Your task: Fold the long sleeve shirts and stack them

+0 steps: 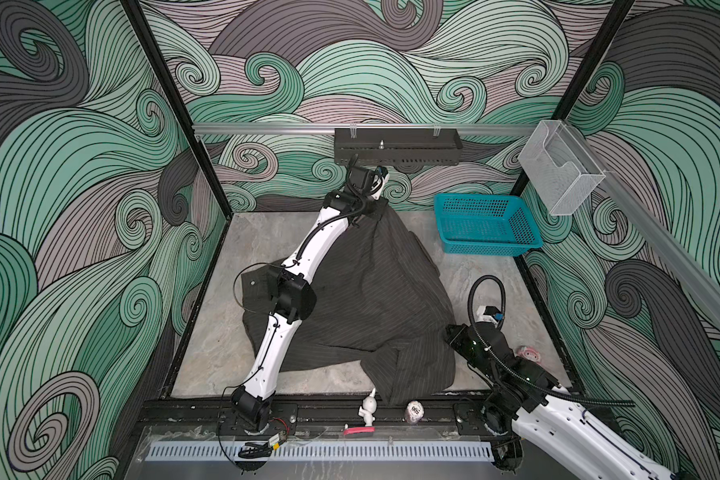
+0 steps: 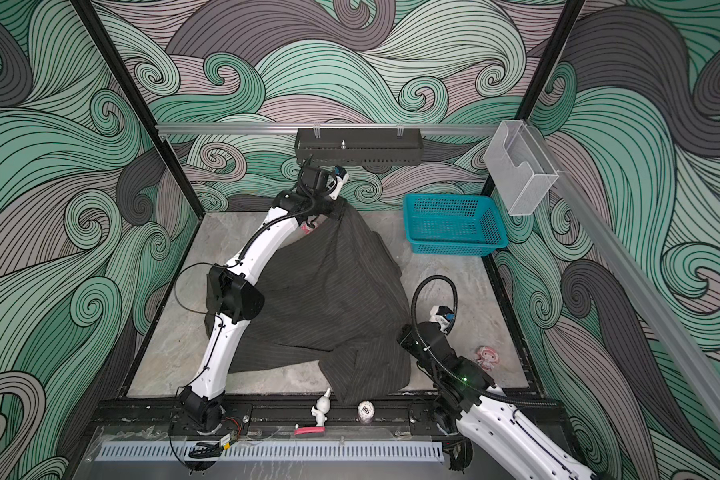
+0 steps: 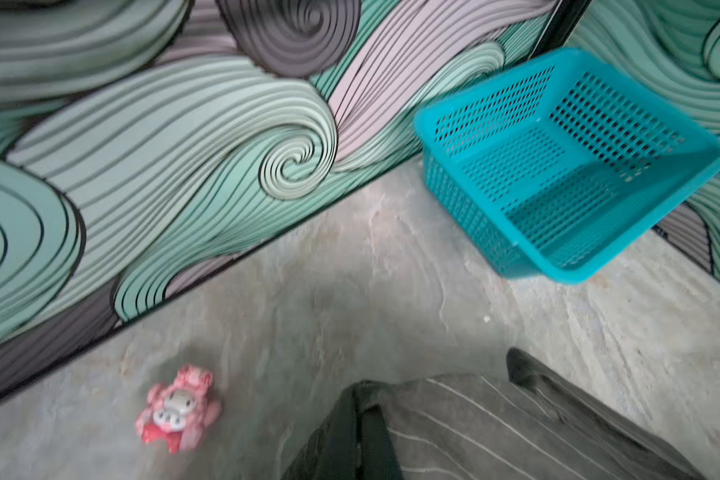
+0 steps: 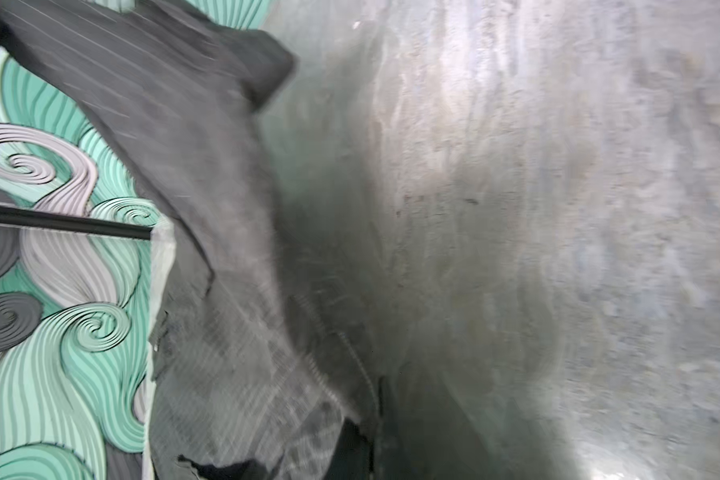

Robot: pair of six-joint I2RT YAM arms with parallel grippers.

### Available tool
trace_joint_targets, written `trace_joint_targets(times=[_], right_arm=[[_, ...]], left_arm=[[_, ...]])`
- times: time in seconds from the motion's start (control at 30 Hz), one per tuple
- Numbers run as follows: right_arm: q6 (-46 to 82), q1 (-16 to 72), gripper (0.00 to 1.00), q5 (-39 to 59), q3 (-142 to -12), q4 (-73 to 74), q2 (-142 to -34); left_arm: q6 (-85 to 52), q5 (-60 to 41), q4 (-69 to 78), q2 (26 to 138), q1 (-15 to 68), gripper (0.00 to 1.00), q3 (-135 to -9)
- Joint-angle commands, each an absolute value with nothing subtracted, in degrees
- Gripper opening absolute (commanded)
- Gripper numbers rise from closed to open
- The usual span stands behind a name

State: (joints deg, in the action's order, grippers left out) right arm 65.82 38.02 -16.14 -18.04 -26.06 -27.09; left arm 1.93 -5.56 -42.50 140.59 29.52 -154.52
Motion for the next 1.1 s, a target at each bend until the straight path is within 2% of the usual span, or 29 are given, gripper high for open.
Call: trace_joint_targets(times=[0.0,0.07,0.1,0.17,0.2,0.23,0.3,0.33,0.4,0.47,0.63,0.77,0.87,0.97,1.07], right_arm=[[68.20,37.35,0.00,-18.67,-17.31,-29.28,-27.28],[68.19,36.93,0.00,-19.20,-17.40,-29.33,-27.96],[68.09,36.75,0.00,-19.31,-17.64,-29.36,-28.24],[67.24,36.50,0.00,-19.65,-18.23,-29.35,-29.10],[66.64,36.38,0.01,-19.77,-18.63,-29.35,-29.58],[65.92,36.30,0.02,-19.83,-19.15,-29.34,-30.15],[64.57,36.24,0.06,-20.04,-20.38,-29.32,-31.06],[63.76,36.16,0.11,-20.12,-21.14,-29.30,-31.61],[62.48,36.20,0.28,-20.34,-22.69,-29.80,-32.67],[61.22,36.12,0.45,-21.22,-25.20,-32.30,-33.63],[55.78,36.18,0.60,-25.69,-33.54,-39.77,-36.90],[49.47,35.66,0.62,-25.02,-40.61,-39.05,-46.54],[43.79,34.14,0.60,-17.28,-46.60,-35.49,-59.44],[40.15,33.09,0.54,-9.10,-52.03,-31.67,-72.33],[38.62,32.44,0.49,-3.54,-56.57,-29.60,-82.91]], left_arm=[[2.76,-8.42,-35.63,143.71,30.41,0.00,-157.86],[1.91,-8.61,-33.81,145.32,30.41,0.00,-157.76],[1.72,-8.66,-33.90,145.83,30.41,0.09,-157.76],[1.78,-9.22,-34.80,145.92,30.28,0.46,-157.28],[1.81,-9.48,-35.35,145.29,30.16,0.57,-156.89],[1.68,-9.43,-35.59,143.81,29.93,0.64,-155.62],[1.24,-7.39,-33.75,138.63,29.49,0.74,-149.80],[1.34,-6.20,-31.72,134.71,29.16,0.78,-145.51],[1.34,-4.47,-27.41,126.37,28.43,0.84,-136.37],[0.34,-2.37,-27.01,118.26,27.12,0.85,-130.05],[-8.72,3.41,-34.86,99.20,22.17,0.79,-112.03],[-19.82,0.78,-38.00,86.55,14.56,0.74,-90.00],[-25.84,-4.13,-36.32,81.98,8.71,0.71,-75.08],[-28.93,-6.66,-35.19,81.91,5.11,0.66,-65.80],[-31.54,-8.64,-36.06,82.27,3.38,0.63,-62.08]])
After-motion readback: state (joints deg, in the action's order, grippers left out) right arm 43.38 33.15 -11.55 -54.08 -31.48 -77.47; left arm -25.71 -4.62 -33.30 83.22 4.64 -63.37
